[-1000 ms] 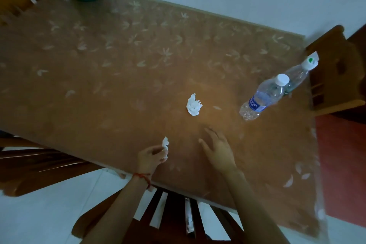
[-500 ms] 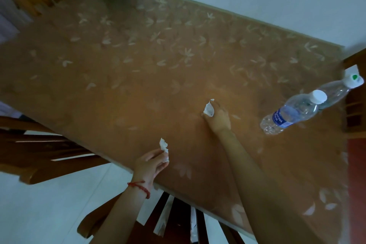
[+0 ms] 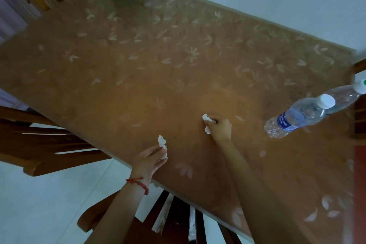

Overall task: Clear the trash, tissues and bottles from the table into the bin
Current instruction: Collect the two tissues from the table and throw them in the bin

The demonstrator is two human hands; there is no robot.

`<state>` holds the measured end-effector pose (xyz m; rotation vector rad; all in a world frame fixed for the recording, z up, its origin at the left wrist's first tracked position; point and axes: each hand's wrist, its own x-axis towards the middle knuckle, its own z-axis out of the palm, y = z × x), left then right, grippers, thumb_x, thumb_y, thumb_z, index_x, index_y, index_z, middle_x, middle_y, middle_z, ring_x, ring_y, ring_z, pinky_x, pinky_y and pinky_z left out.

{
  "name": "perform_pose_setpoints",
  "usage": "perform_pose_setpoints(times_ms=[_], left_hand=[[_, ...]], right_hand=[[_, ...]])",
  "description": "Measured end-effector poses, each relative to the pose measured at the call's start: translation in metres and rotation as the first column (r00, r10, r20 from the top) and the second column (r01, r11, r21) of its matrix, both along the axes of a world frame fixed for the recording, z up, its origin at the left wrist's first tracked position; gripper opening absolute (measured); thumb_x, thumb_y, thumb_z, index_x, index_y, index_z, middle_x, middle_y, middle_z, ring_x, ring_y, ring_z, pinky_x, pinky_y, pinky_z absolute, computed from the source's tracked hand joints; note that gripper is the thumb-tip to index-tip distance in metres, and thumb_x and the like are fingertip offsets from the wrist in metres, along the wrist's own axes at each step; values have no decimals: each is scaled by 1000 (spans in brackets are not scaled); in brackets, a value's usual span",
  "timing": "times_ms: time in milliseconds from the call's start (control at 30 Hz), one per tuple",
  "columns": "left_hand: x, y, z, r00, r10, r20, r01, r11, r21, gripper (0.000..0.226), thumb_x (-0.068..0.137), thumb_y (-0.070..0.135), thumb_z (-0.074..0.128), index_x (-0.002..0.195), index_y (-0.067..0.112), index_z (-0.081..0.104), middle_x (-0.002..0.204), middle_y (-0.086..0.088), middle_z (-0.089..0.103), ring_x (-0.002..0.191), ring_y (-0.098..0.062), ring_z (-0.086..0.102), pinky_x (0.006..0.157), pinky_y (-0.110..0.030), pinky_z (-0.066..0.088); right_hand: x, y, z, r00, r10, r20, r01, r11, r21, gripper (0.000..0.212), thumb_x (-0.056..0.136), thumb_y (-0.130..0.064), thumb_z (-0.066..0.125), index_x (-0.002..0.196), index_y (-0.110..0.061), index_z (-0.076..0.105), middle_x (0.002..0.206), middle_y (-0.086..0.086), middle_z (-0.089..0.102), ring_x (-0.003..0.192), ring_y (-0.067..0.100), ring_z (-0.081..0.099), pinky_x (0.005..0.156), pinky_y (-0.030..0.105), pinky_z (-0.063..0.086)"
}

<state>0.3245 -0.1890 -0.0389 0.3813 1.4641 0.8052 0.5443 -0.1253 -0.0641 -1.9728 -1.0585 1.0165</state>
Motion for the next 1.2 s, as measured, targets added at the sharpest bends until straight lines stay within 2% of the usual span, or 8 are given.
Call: perform_pose_setpoints(times_ms=[67,167,300,400,533,667,867,1200], left_hand=[[-1,-2,2,999,19,44,-20,1000,17,19,81,-6,59,99,-2,61,86,-6,63,76,-15,60,54,-17,56],[-5,-6,4,997,74,24,-75,994,74,12,77,-2,66,87,5,69,82,-6,68,74,-14,64,54,-16,54],[-9,-13,9,992,109,60,-115,988,107,11,76,0,68,79,10,71,83,-4,70,70,-10,68,56,-17,55],[-13,-18,16,987,150,60,-156,979,127,10,76,2,68,80,11,70,86,-4,70,73,-9,68,57,-17,55],[-20,-25,27,969,238,62,-245,958,149,12,75,0,69,77,12,69,88,-4,69,83,-13,65,56,-16,55],[-33,-36,39,938,342,58,-347,922,173,12,75,-2,68,79,10,67,88,-6,67,84,-15,64,54,-15,55],[-66,-60,57,900,436,23,-429,874,231,12,76,1,68,80,13,67,86,-3,67,80,-13,64,55,-15,56],[-149,-119,81,806,587,75,-577,751,320,12,76,-1,66,78,10,67,84,-6,67,71,-17,66,53,-16,56]], right_hand=[[-7,-13,8,983,-75,-168,75,997,-9,23,81,-20,63,67,-3,67,46,-5,59,48,3,53,57,10,41],[-20,-29,18,877,-174,-447,163,985,-63,9,80,-9,66,82,-1,70,63,3,63,59,11,57,62,20,46],[-30,-49,33,746,-214,-631,204,975,-89,7,80,-3,66,82,-8,71,63,-2,69,54,8,60,52,17,50],[-36,-57,42,790,-158,-592,159,986,-50,12,79,-7,68,75,-17,74,62,-6,69,55,6,60,54,16,49],[-42,-63,54,813,-85,-576,98,995,-9,10,79,-9,69,86,-14,73,63,-7,69,55,5,60,55,18,48],[-53,-69,65,818,-38,-574,59,998,17,20,79,-9,69,68,-25,74,61,-7,69,55,5,61,54,16,50],[-87,-84,81,805,70,-589,-59,998,37,9,78,-11,70,85,-17,73,70,-5,72,63,6,67,56,17,52],[-186,-109,105,791,273,-548,-276,958,79,9,80,-16,69,87,-19,74,69,-4,73,66,9,68,61,20,55]])
